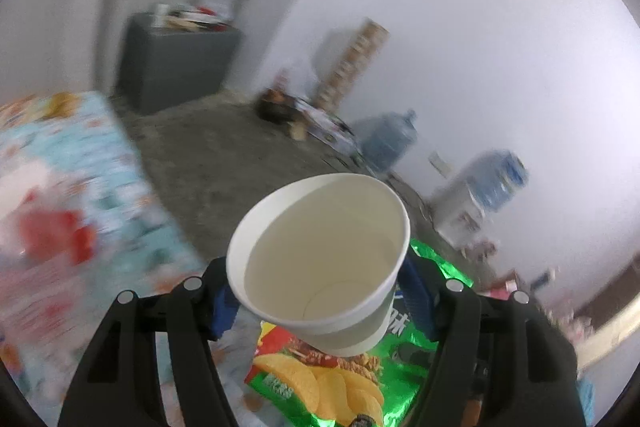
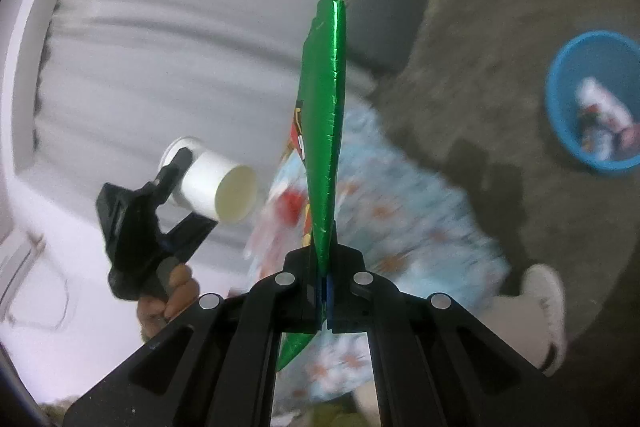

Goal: Collect trash
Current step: 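Carry cup and chip bag over the blue wastebasket and open both tools, then move both tools back toward the trash on the bed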

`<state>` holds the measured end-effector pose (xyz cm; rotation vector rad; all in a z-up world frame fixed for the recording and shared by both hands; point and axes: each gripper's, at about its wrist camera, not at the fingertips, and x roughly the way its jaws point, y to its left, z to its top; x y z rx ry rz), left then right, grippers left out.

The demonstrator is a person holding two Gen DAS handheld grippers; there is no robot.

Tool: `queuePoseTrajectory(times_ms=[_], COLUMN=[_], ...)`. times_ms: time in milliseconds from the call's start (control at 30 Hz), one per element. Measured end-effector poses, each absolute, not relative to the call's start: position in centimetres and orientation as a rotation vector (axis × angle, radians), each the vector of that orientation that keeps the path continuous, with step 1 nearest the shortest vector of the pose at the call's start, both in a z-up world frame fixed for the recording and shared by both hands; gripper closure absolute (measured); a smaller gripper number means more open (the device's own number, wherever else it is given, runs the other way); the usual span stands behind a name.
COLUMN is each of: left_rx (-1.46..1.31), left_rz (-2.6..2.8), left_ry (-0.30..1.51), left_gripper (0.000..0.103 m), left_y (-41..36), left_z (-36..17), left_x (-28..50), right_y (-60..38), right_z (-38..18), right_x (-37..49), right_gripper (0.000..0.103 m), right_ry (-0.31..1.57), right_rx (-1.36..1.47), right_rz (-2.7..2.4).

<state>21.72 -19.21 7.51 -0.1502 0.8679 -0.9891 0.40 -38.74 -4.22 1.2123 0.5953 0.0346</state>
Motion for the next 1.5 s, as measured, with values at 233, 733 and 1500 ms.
queuePoseTrajectory(times_ms=[233, 733, 1500], left_rx=[0.129, 0.423, 0.276], left_rz=[-1.12, -1.059, -1.073], left_ry=[0.933, 1.198, 1.056], left_gripper=[0.036, 0.017, 0.017], left_y=[-32.6, -52.4, -41.6], left_z=[3.6, -12.1, -1.9], left_x=[19.6, 20.1, 20.2], right_y=[-43.9, -52.9, -50.0], right_z=[-8.2, -22.2, -21.3], right_x=[-4.0, -2.7, -4.4], right_gripper=[0.103, 0.091, 0.047], right_ry=[0.593, 0.599, 0.716], right_rx=[1.314, 1.554, 1.368], right_rz=[-0.274, -0.69, -0.8])
